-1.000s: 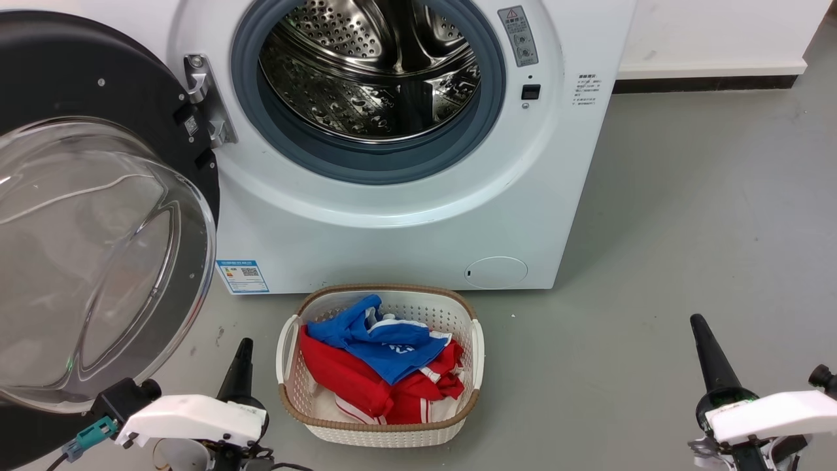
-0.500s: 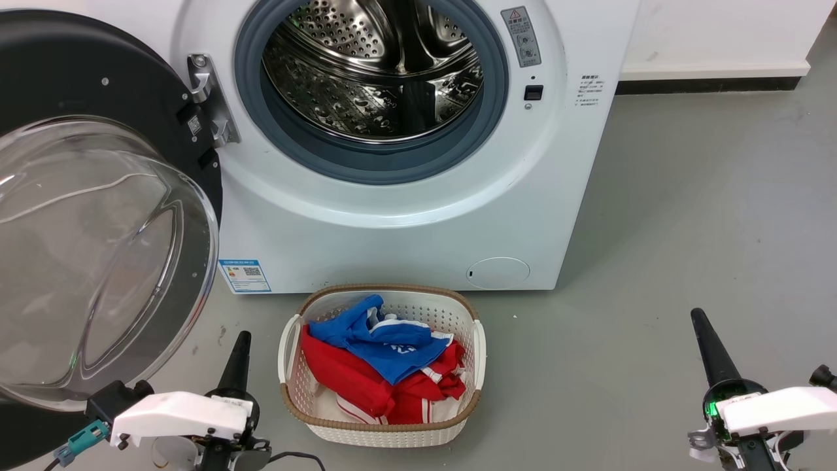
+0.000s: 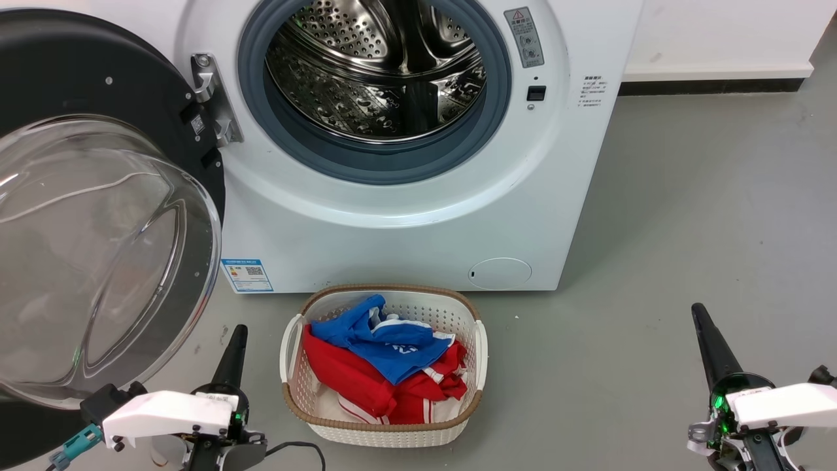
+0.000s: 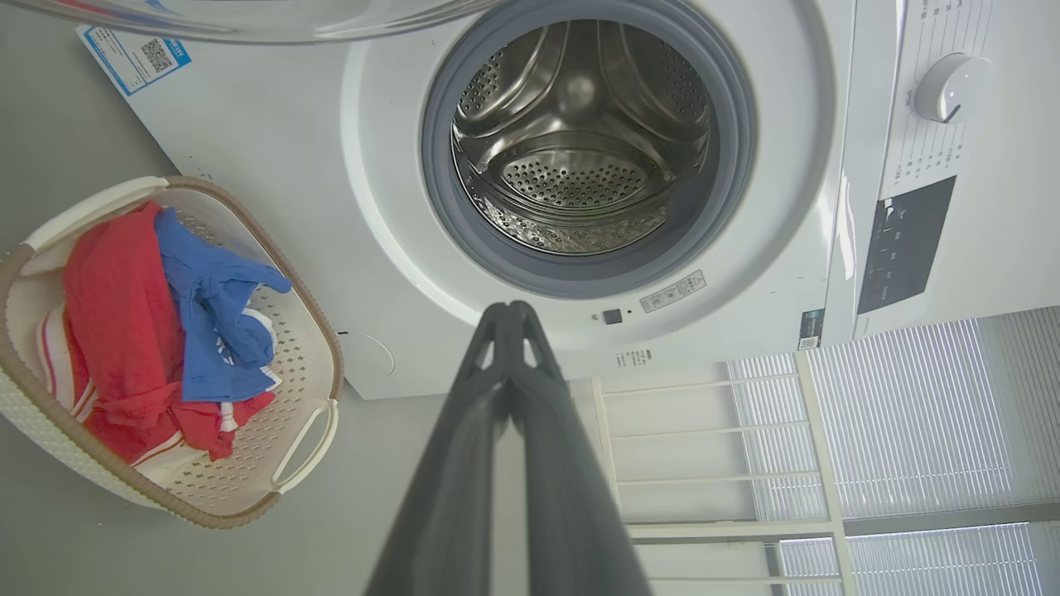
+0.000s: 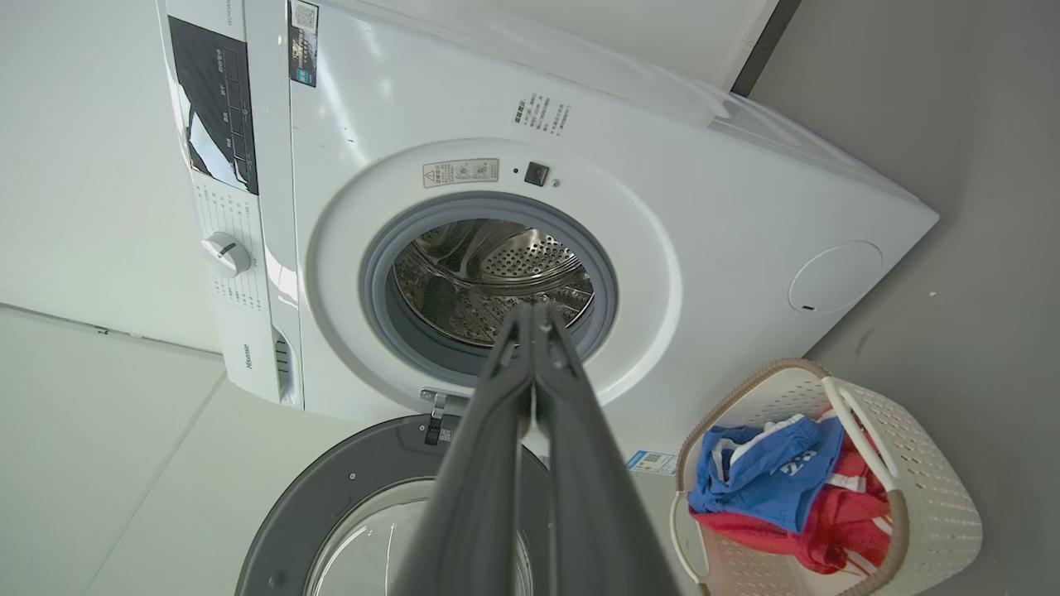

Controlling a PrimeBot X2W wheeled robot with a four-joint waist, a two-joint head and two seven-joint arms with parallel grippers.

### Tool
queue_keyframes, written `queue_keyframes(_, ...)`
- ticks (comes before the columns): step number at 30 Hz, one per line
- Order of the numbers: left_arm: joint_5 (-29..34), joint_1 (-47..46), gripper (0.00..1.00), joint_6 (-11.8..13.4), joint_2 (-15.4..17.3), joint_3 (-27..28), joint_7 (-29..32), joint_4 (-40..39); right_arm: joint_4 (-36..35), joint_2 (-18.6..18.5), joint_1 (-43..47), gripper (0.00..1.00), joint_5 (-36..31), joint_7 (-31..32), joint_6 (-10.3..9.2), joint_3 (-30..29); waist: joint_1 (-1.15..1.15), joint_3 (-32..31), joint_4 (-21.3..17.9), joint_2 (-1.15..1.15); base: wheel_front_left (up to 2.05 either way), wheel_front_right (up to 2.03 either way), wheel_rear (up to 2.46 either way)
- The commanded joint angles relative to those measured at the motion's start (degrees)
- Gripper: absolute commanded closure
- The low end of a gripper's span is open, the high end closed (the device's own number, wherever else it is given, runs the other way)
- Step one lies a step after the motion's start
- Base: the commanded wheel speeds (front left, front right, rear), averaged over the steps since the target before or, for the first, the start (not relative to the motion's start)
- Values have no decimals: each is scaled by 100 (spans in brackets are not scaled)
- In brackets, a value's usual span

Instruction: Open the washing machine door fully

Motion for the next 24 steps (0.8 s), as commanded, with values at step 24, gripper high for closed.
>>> queue_keyframes(24,-960,-152,100,-325,-201,397,332,10,178,56,-256,100,1176,178,0,-75,0,-10,47,0,0,0,0)
